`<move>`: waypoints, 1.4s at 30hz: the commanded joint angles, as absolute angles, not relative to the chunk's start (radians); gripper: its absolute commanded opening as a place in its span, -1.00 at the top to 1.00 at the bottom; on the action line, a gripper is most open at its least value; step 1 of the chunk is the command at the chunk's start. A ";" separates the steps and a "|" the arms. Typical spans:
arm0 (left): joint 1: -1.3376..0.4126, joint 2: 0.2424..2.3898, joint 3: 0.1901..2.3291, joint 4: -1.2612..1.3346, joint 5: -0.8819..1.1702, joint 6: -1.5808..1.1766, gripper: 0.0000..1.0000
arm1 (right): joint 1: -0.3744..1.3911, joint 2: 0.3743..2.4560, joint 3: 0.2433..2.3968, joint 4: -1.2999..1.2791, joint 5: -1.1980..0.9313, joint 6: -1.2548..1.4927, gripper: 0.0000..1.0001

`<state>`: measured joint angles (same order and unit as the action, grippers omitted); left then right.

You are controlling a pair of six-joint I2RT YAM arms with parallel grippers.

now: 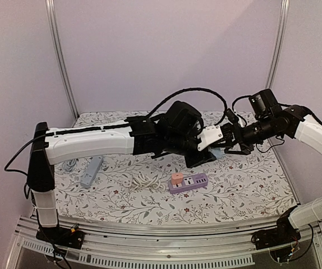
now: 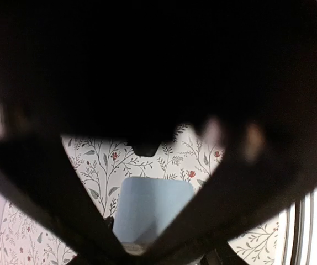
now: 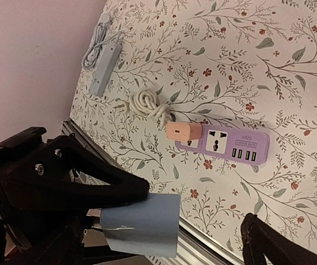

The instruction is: Insert the plug

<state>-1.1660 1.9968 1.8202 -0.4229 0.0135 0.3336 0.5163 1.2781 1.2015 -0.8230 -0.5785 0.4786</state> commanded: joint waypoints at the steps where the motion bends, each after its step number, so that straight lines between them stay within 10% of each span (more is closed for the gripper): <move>1: -1.174 1.874 1.710 -0.319 0.003 0.272 1.00 | 0.509 1.203 1.249 -0.790 -0.546 0.481 -0.97; 23: -1.089 1.539 1.269 0.275 0.162 -0.030 1.00 | 0.501 1.173 1.247 -0.476 -0.997 0.626 -0.96; 42: -1.089 1.589 1.318 0.300 0.323 0.028 1.00 | 0.502 1.187 1.155 -0.310 -1.154 0.833 -0.33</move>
